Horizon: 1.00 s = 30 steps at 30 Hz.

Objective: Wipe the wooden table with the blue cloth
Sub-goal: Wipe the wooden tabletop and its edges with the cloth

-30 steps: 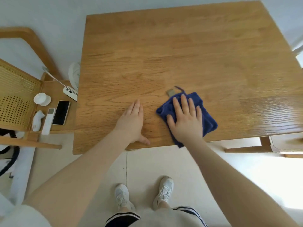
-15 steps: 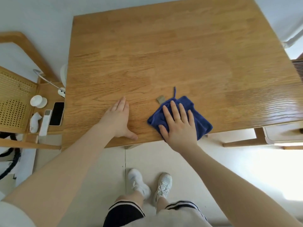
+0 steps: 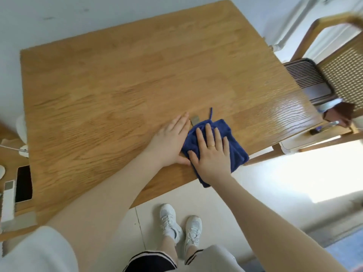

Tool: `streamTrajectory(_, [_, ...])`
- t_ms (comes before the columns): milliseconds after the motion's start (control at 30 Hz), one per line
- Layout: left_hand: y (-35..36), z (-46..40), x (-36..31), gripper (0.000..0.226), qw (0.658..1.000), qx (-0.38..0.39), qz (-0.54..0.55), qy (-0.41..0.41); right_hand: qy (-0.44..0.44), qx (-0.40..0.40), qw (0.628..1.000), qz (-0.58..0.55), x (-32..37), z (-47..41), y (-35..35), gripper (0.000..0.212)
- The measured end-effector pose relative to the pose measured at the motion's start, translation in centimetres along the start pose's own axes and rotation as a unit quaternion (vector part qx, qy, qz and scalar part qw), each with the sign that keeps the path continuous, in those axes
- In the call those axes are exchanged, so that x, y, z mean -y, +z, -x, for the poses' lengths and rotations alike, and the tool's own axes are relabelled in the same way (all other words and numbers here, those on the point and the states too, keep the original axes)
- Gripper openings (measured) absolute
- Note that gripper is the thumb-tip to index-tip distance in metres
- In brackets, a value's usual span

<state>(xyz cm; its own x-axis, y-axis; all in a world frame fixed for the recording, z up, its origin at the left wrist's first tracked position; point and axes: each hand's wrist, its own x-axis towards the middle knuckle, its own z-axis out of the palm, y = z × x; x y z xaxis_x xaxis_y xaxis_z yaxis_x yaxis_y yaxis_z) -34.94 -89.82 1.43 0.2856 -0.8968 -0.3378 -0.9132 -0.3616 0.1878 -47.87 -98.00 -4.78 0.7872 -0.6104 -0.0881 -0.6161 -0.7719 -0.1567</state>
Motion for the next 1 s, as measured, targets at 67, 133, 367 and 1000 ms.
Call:
streamTrajectory(67, [-0.4,-1.4,-0.3,0.128,1.000,0.024,-0.001,-0.006,-0.048,0.018,0.999,0.008,-1.0,0.3,-0.2,0.063])
streamTrajectory(133, [-0.2,-2.2,-0.1,0.132,0.998,0.051,-0.005,-0.024,-0.065,0.014,0.998,0.003,-3.2,-1.0,-0.6,0.064])
streamTrajectory(367, [0.1,-2.8,0.2,0.127,0.996,0.068,-0.052,-0.015,0.150,-0.001,0.989,-0.014,-9.1,-6.6,-2.6,0.061])
streamTrajectory(1000, [-2.2,-7.4,-5.9,0.088,0.989,0.045,0.110,-0.093,0.060,0.007,0.998,-0.014,-16.9,-12.1,-4.5,0.065])
